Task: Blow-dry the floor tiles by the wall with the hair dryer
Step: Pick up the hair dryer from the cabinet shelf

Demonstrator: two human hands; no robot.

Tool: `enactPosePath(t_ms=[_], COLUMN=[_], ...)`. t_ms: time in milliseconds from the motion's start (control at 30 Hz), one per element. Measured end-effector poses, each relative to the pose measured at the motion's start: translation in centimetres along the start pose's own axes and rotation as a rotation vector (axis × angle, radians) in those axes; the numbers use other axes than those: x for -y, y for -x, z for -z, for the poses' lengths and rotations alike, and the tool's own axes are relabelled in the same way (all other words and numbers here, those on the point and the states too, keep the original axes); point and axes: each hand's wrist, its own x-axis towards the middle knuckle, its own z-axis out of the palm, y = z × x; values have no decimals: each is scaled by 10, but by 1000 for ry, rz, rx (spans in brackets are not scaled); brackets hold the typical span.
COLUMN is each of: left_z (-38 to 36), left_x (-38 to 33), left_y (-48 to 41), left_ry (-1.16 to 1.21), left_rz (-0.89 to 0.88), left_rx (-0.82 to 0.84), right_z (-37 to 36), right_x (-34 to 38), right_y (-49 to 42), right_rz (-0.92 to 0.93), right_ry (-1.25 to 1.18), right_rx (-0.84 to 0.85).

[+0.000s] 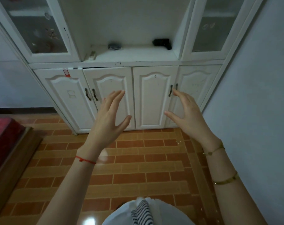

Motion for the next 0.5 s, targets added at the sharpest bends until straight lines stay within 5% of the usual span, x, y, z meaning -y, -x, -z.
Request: enactPosePath(t_ms=[500], left_z=[-52], left_x=[90], left_y=[-116], left_ry=[-24], left_rz=[29], left_rx=[30], right_z=[-49], right_x=[-56], right_y=[-144], right_rz=[22], right_ry=[16], right_rx=[73])
